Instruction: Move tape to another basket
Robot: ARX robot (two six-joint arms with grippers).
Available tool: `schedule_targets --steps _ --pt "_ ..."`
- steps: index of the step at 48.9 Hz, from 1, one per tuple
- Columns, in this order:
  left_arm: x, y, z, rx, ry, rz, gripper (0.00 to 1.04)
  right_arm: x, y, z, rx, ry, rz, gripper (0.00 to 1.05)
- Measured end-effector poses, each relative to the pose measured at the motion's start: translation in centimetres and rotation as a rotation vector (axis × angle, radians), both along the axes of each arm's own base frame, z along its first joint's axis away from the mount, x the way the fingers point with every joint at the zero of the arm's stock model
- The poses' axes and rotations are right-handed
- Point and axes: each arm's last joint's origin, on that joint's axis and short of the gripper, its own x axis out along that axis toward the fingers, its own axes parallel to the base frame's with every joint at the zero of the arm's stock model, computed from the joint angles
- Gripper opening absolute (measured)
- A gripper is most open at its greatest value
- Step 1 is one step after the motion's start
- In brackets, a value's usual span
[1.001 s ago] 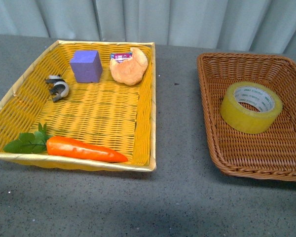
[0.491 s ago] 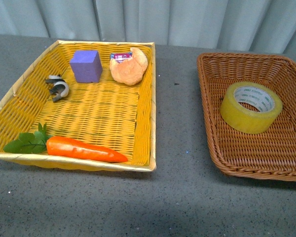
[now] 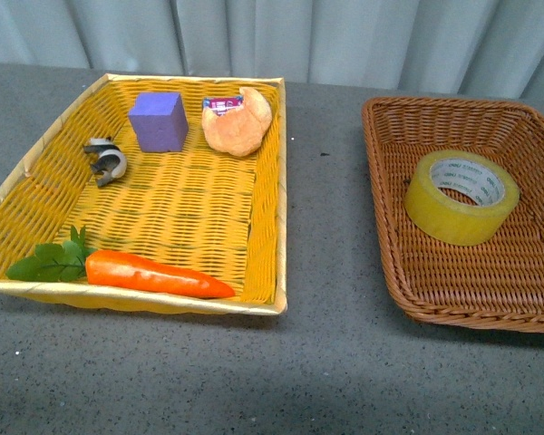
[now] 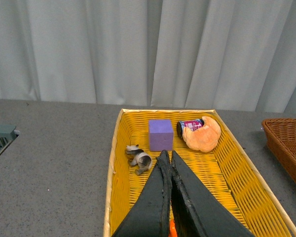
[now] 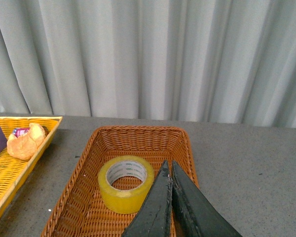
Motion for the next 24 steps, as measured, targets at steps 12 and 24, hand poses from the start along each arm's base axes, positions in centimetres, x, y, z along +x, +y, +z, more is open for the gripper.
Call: schedule_targets --steps 12,24 --pt "-0.5 0.0 0.0 0.0 0.0 0.0 0.04 -0.5 0.0 0.0 0.0 0.0 0.0 0.01" --pt "-1.3 0.0 -0.4 0.0 0.024 -0.001 0.04 -1.2 0.0 -0.4 0.0 0.025 0.001 0.01"
